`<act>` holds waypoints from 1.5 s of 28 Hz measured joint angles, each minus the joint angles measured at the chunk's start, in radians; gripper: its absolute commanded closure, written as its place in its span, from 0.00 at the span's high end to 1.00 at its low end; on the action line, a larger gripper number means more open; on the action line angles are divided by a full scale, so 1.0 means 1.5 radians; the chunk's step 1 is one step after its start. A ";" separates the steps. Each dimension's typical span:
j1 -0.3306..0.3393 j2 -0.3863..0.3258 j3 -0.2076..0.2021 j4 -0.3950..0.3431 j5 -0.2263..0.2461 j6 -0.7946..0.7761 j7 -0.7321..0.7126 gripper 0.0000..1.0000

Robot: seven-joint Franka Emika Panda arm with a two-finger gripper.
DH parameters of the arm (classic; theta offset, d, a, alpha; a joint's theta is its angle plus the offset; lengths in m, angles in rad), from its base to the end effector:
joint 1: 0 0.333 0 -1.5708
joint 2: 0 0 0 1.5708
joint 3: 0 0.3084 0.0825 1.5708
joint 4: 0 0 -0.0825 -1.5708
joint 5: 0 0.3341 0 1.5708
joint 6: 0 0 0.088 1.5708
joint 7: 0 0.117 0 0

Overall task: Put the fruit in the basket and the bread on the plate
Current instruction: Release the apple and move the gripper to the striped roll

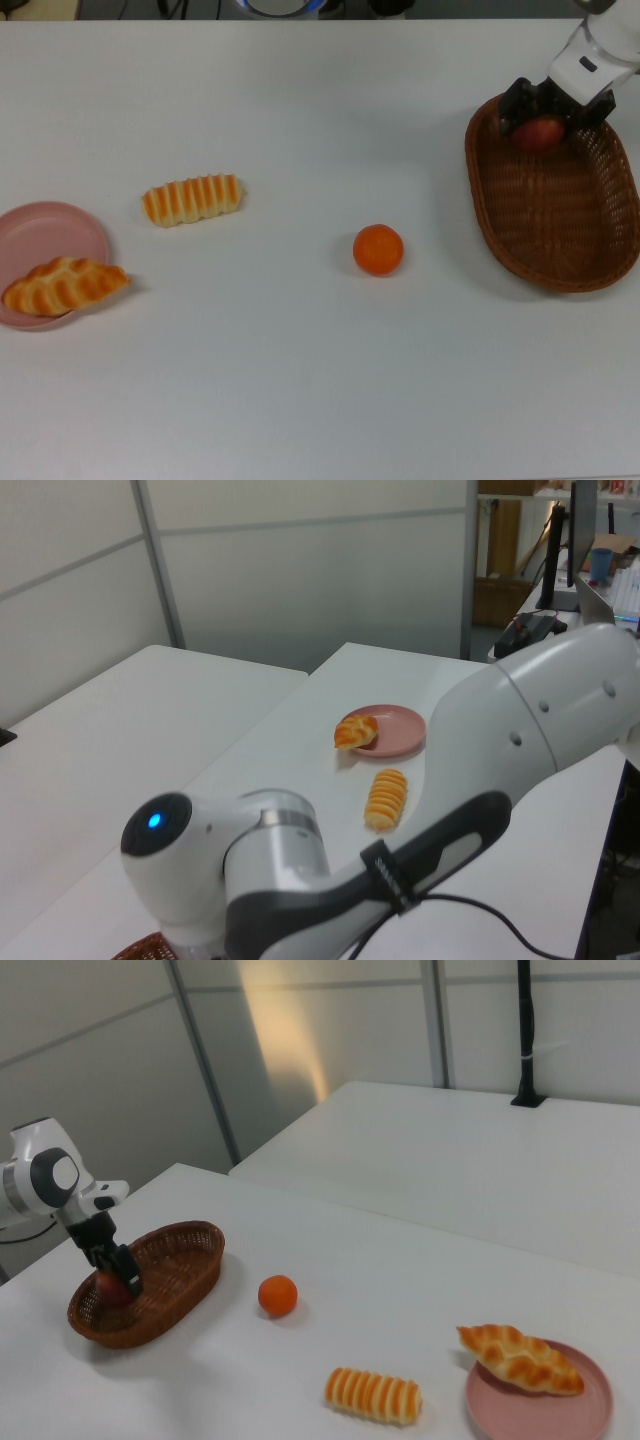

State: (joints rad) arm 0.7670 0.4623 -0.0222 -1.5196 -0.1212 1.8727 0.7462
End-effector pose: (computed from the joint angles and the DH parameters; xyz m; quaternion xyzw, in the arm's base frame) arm 0.4656 0.4179 0.3892 0.9964 0.0213 0.0019 0.0823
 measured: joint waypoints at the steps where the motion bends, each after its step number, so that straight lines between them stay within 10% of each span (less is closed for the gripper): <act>1: 0.003 0.004 0.000 0.001 -0.005 0.001 0.004 1.00; 15: -0.007 -0.002 -0.013 0.032 -0.026 0.002 0.094 1.00; 31: -0.316 -0.073 -0.014 0.019 -0.004 -0.001 0.110 1.00; 42: -0.422 -0.094 -0.013 -0.095 -0.002 0.088 0.138 1.00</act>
State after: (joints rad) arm 0.1341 0.3209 -0.0414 -1.6618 -0.1237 2.0043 0.9535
